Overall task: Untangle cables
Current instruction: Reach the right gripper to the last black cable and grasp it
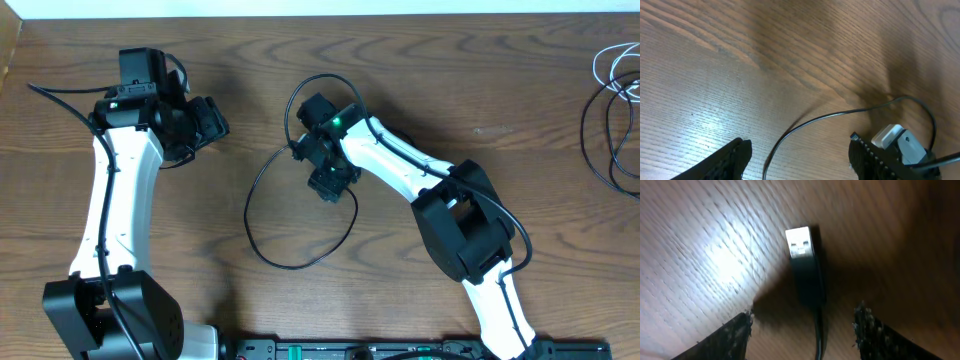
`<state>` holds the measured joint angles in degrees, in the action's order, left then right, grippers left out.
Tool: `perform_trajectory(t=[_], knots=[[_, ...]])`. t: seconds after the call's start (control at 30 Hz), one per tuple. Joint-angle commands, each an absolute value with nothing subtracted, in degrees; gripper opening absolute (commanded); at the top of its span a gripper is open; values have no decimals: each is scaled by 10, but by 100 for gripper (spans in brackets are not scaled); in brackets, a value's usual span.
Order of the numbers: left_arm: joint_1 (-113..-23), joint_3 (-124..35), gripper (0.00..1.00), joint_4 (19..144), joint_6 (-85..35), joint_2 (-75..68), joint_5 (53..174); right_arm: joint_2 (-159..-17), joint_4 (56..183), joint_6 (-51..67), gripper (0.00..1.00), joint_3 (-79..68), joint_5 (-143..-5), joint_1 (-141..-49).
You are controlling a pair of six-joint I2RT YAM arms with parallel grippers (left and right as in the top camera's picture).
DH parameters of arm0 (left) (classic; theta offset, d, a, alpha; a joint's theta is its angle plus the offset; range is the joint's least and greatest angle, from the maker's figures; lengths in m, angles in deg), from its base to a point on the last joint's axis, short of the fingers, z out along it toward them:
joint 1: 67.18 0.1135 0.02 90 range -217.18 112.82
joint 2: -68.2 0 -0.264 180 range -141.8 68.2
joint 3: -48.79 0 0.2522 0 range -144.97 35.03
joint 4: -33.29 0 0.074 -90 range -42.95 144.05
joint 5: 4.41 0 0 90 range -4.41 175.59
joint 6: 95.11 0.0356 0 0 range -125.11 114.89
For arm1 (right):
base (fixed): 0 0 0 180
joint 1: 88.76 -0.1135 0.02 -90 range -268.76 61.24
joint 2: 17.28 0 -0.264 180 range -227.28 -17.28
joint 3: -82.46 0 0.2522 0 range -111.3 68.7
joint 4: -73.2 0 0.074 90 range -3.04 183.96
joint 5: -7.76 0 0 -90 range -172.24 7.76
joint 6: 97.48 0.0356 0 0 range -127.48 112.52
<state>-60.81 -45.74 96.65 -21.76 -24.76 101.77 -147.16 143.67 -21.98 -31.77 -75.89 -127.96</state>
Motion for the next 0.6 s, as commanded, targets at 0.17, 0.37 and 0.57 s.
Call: perform_trajectory(t=[0.17,0.37,0.57], knots=[[-607,-458,68,972,-212,-254,1016,-1478,1454,-182,35,-282,-777,-1277],[-607,-458,68,972,-212,-254,1016,-1477,1414,-137,1,-277,-892,-1272],[-608,-458,68,971,-213,-254,1016,-1450,1402,-118,1,-318,-923,-1242]])
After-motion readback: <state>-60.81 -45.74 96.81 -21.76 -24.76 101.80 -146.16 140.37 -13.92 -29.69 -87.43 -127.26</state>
